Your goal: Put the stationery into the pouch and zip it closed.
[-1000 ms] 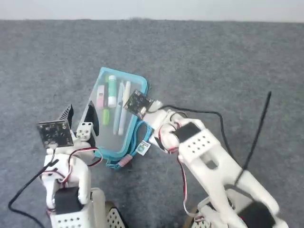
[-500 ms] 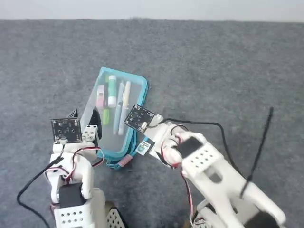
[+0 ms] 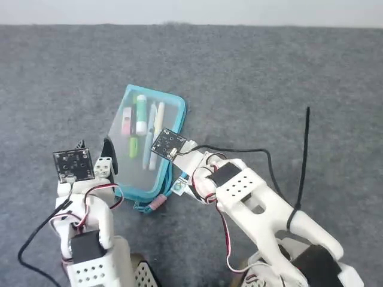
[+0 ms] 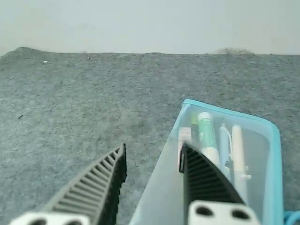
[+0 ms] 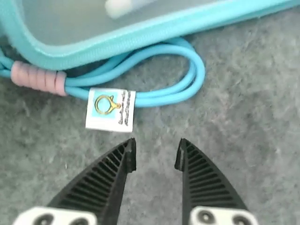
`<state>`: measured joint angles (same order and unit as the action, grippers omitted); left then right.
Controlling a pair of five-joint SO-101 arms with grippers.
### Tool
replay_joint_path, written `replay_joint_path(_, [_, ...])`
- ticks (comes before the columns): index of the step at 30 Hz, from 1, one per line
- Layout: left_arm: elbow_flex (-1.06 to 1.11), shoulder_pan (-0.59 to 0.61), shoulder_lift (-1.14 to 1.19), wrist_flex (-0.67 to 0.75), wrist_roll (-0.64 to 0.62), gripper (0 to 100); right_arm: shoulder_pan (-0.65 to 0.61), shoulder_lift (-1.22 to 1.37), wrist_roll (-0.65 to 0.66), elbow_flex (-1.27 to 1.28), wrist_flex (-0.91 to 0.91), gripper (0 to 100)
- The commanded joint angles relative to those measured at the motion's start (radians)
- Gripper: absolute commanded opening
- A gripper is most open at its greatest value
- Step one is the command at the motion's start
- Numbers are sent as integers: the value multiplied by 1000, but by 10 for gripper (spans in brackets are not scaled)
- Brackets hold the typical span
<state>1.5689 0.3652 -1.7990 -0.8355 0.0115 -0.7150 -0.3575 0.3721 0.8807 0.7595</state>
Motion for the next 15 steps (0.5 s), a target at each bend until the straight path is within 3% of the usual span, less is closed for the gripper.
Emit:
replay_joint_path(1, [5, 41, -21, 58, 5, 174, -1, -4, -41, -17, -74, 145])
replay_joint_path(5, [45, 43, -21, 101, 5, 174, 2, 28, -149, -72, -114, 147])
replay_joint_path(15, [53, 43, -21, 98, 6, 174, 35, 406, -158, -404, -107, 144])
